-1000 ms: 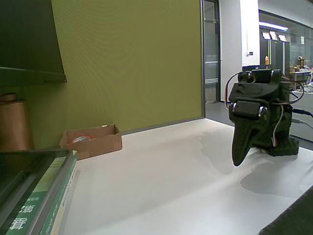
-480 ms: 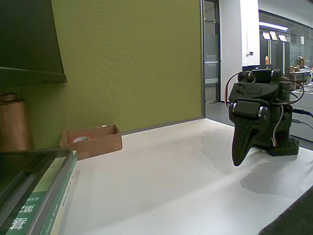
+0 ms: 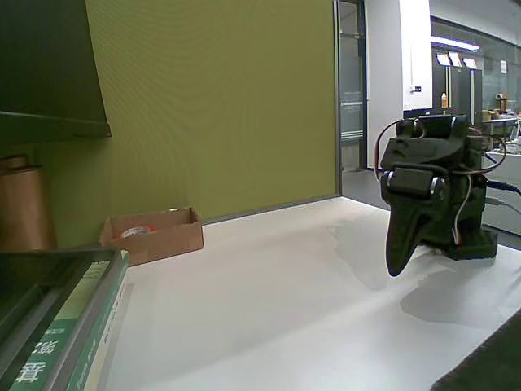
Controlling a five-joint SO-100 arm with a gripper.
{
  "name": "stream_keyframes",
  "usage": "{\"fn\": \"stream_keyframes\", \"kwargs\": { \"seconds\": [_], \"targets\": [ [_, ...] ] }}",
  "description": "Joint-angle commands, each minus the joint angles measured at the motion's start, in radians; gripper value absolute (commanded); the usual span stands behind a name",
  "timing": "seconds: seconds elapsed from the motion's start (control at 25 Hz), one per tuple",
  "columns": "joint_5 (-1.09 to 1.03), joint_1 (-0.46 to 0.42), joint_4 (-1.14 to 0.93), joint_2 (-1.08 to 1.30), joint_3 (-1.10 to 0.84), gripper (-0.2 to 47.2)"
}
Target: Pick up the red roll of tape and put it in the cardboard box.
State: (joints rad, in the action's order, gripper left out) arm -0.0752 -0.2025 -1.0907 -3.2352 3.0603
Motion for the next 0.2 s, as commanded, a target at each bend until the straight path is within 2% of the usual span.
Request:
{"fn": "stream_keyframes", "kwargs": {
  "seconds": [0.0, 0.16],
  "targets": [
    [-0.011, 0.002, -0.002, -0.084, 0.043, 0.1],
    [-0.011, 0.002, -0.002, -0.084, 0.043, 0.1]
  ]
}}
